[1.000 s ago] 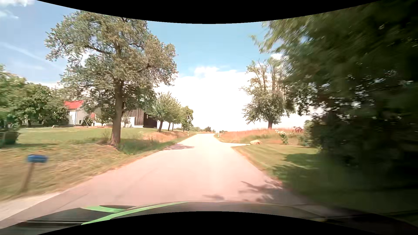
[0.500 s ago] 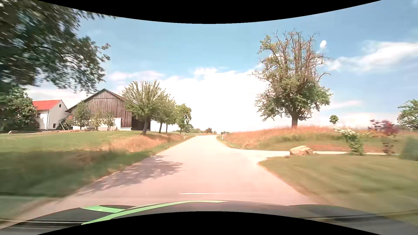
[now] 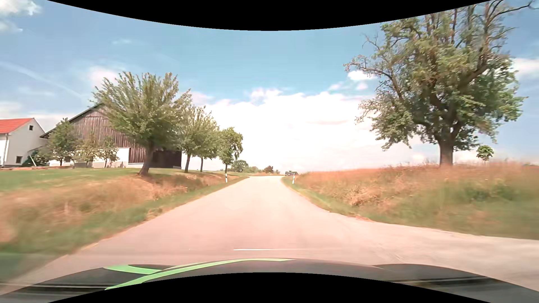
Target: Follow the waypoints while adhering to traffic rules and regulations
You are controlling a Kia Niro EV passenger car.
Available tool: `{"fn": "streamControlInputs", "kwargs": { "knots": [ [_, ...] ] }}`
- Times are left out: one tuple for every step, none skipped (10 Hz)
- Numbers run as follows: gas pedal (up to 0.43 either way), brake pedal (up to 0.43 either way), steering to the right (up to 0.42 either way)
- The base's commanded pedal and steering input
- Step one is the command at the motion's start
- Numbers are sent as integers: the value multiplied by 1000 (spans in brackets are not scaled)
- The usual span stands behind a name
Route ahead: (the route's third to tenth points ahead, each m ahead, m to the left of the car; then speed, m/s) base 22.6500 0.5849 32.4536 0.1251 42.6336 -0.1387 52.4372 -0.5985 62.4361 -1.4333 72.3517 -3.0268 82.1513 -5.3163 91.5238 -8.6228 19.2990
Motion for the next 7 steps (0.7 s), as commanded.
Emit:
{"fn": "streamControlInputs", "kwargs": {
  "knots": [
    [47,0,3],
    [47,0,4],
    [47,0,3],
    [47,0,3],
    [47,0,3],
    [47,0,3],
    [47,0,4]
  ]
}}
